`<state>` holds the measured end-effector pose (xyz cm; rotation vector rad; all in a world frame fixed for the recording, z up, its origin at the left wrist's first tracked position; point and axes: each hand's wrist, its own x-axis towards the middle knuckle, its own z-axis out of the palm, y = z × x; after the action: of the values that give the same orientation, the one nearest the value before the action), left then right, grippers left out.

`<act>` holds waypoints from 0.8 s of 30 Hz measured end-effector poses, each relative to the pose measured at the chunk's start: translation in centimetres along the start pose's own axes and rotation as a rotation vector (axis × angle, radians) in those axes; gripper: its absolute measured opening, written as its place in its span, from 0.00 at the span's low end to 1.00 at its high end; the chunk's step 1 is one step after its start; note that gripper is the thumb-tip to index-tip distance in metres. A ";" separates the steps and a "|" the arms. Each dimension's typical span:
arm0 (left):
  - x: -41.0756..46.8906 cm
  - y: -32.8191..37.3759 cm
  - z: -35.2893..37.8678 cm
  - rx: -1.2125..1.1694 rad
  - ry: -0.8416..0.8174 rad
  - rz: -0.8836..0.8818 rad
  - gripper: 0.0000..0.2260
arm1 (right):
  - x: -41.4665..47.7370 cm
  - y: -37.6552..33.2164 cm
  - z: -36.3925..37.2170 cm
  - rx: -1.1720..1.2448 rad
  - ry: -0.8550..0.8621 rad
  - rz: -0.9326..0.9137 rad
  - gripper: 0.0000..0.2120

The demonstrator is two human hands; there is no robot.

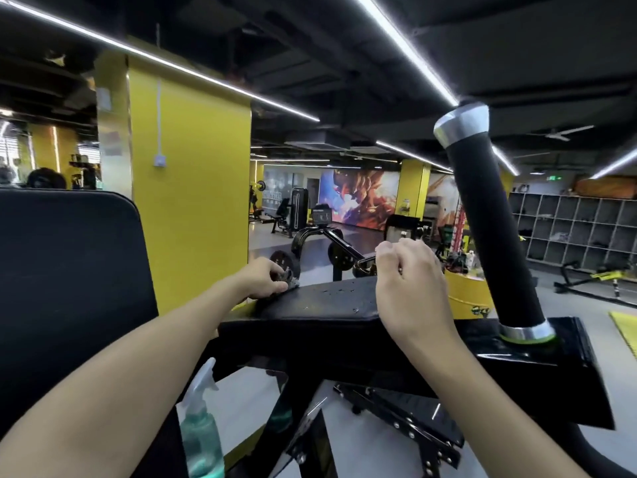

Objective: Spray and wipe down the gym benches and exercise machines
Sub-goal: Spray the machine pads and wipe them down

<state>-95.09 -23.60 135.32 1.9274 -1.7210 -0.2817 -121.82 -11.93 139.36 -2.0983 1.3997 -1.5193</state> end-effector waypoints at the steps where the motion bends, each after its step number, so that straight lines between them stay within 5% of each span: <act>1: 0.3 -0.6 0.2 0.019 -0.003 -0.017 0.18 | 0.0 0.0 0.0 0.002 0.010 -0.007 0.17; 6: 0.9 -1.2 0.3 0.037 0.000 -0.004 0.10 | 0.0 -0.1 0.1 -0.029 0.041 -0.044 0.17; 12: 0.2 -2.4 -0.1 -0.042 -0.010 0.113 0.11 | -0.1 0.1 0.1 -0.046 0.010 -0.052 0.23; 17: 0.5 -1.6 0.8 0.000 0.027 0.024 0.10 | 0.0 0.1 0.0 -0.064 -0.010 -0.023 0.18; 24: -0.8 -2.1 -0.3 -0.089 -0.003 0.140 0.11 | -0.1 -0.2 0.1 -0.103 -0.008 -0.044 0.20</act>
<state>-93.29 -22.69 134.35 1.7351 -1.8042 -0.3044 -121.65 -11.73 139.39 -2.2059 1.4681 -1.4833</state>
